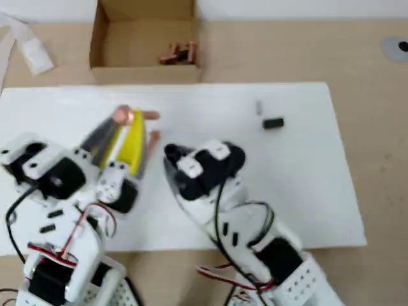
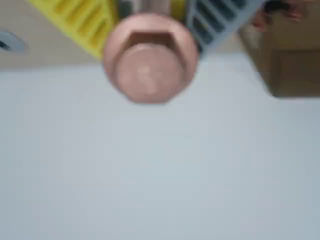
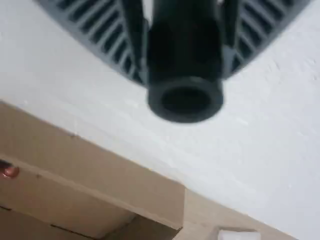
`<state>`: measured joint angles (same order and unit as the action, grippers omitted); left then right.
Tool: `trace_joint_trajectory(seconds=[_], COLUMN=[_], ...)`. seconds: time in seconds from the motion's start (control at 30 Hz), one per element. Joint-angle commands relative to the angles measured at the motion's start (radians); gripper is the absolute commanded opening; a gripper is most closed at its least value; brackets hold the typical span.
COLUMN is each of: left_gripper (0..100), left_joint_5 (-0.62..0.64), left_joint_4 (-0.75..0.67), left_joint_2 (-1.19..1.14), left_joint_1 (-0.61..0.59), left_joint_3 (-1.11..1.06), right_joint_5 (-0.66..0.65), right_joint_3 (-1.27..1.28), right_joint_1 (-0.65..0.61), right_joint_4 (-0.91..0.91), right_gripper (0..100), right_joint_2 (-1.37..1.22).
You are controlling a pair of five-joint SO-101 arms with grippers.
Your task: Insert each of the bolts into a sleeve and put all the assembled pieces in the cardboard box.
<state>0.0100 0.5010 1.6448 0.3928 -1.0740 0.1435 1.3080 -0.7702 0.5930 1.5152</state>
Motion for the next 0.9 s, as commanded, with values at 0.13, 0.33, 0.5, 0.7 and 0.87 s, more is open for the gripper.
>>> trace_joint_trajectory(seconds=[0.13,0.33,0.5,0.7,0.87], left_gripper=[1,1,1,1,1], left_joint_5=[-0.002,-0.006,-0.006,-0.003,-0.003], left_joint_4=[0.021,0.087,0.273,0.411,0.497], left_joint_2=[0.002,-0.001,-0.035,-0.185,-0.289], left_joint_1=[0.081,0.072,0.075,0.072,0.08], left_joint_3=[0.012,0.06,0.203,0.41,0.575], right_joint_5=[0.009,0.009,0.009,0.009,0.009], right_joint_3=[-0.005,-0.002,-0.001,-0.001,-0.001], right_joint_1=[-0.016,-0.015,-0.013,-0.013,-0.013], right_joint_4=[-0.032,-0.028,-0.026,-0.026,-0.025], right_gripper=[1.0,1.0,1.0,1.0,1.0], right_joint_2=[0.021,0.028,0.028,0.027,0.027])
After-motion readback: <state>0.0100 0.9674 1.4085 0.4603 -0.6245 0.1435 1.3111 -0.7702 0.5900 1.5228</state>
